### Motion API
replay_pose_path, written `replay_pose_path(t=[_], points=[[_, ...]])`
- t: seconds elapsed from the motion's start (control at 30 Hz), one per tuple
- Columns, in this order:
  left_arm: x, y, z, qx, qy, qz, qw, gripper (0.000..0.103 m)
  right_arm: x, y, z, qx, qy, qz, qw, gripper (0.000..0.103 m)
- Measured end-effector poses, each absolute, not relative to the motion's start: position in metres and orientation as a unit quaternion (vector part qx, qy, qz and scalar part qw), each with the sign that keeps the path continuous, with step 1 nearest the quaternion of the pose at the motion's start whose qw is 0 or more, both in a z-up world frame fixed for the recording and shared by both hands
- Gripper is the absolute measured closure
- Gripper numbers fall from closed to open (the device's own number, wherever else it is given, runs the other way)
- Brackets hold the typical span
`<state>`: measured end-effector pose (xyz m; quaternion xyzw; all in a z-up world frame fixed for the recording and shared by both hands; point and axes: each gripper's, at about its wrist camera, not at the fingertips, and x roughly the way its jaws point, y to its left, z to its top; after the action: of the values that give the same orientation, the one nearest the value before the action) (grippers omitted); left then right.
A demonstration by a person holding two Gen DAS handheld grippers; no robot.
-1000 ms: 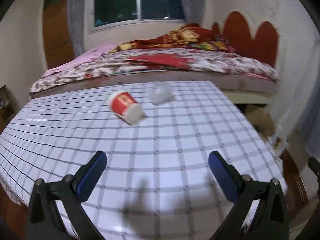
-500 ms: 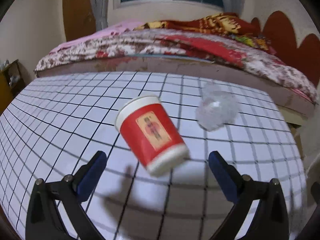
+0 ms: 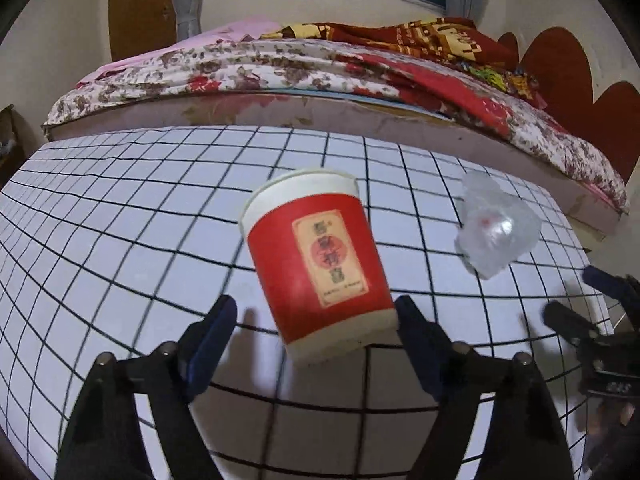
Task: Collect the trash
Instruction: 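Grasp the red paper cup with the left tool while the right tool grasps the clear plastic bag, then carry the red cup and clear plastic bag over the black bin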
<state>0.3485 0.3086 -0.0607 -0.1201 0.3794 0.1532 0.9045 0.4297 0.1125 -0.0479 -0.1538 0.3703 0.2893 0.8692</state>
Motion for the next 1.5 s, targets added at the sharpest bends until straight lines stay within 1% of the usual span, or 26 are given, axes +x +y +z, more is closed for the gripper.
replay_pose_path(t=[0.23, 0.4, 0.5, 0.53, 0.57, 0.6, 0.63, 0.73, 0.83, 1.1, 1.5], points=[[0.357, 0.322, -0.059, -0.126, 0.384, 0.135, 0.905, 0.022, 0.454, 0.159, -0.045, -0.144, 0.384, 0.293, 0.864, 0.001], [0.357, 0.332, -0.058, -0.148, 0.376, 0.134, 0.905, 0.022, 0.47, 0.169, -0.049, -0.124, 0.412, 0.281, 0.858, 0.001], [0.358, 0.335, -0.059, -0.153, 0.374, 0.14, 0.904, 0.022, 0.473, 0.17, -0.051, -0.112, 0.415, 0.28, 0.858, 0.001], [0.359, 0.337, -0.06, -0.155, 0.375, 0.14, 0.903, 0.026, 0.474, 0.169, -0.052, -0.105, 0.42, 0.282, 0.856, 0.005], [0.36, 0.337, -0.061, -0.156, 0.376, 0.135, 0.903, 0.032, 0.474, 0.169, -0.052, -0.102, 0.421, 0.283, 0.856, 0.028], [0.361, 0.337, -0.062, -0.156, 0.378, 0.126, 0.904, 0.037, 0.473, 0.169, -0.053, -0.106, 0.423, 0.284, 0.854, 0.043], [0.361, 0.337, -0.061, -0.154, 0.376, 0.124, 0.905, 0.038, 0.473, 0.169, -0.054, -0.112, 0.425, 0.283, 0.852, 0.052], [0.357, 0.334, -0.059, -0.145, 0.375, 0.116, 0.908, 0.041, 0.469, 0.166, -0.054, -0.115, 0.429, 0.293, 0.846, 0.057], [0.347, 0.325, -0.055, -0.129, 0.37, 0.113, 0.913, 0.041, 0.461, 0.157, -0.048, -0.115, 0.42, 0.298, 0.849, 0.059], [0.32, 0.301, -0.034, -0.103, 0.358, 0.1, 0.923, 0.042, 0.422, 0.113, -0.02, -0.101, 0.385, 0.301, 0.866, 0.059], [0.271, 0.245, -0.011, -0.067, 0.353, 0.072, 0.93, 0.042, 0.343, 0.042, 0.014, -0.097, 0.35, 0.285, 0.887, 0.059]])
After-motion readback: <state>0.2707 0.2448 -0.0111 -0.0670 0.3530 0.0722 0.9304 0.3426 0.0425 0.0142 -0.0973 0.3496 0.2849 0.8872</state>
